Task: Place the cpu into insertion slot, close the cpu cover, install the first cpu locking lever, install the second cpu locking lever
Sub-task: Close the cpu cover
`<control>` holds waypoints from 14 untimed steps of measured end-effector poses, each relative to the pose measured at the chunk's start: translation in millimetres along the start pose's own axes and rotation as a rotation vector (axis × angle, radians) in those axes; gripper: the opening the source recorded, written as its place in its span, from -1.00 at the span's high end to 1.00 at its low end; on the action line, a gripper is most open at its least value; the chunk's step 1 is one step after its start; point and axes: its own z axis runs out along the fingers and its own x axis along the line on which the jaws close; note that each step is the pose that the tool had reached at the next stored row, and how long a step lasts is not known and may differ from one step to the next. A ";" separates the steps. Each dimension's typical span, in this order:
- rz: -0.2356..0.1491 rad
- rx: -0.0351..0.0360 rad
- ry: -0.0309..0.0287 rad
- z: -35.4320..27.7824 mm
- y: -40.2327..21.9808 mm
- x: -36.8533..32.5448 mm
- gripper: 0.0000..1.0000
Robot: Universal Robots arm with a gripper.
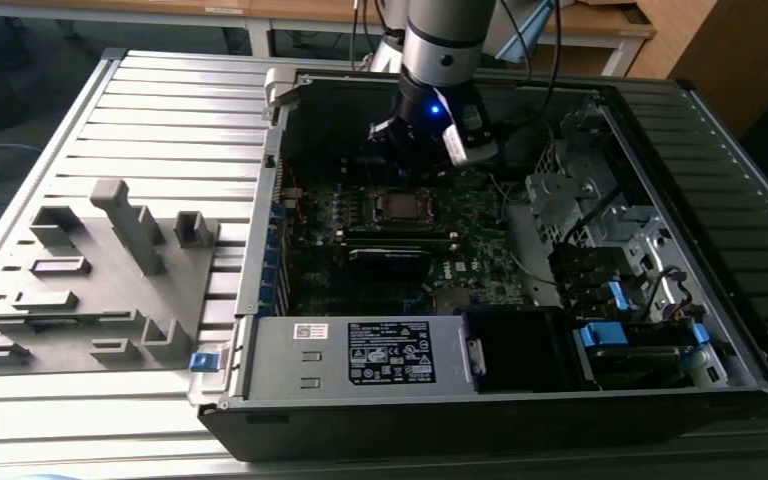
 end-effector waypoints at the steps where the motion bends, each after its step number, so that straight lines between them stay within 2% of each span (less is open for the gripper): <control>1: -0.004 0.0028 -0.0001 0.0 0.0 0.2 0.79; 3: -0.009 0.0088 -0.0003 0.0 0.0 0.4 0.79; 4: -0.012 0.0097 -0.0005 0.3 0.0 0.4 0.79; 9: -0.034 0.0094 -0.0107 3.6 -0.4 1.2 0.79; 14: -0.037 0.0068 -0.0129 5.5 -1.1 3.7 0.79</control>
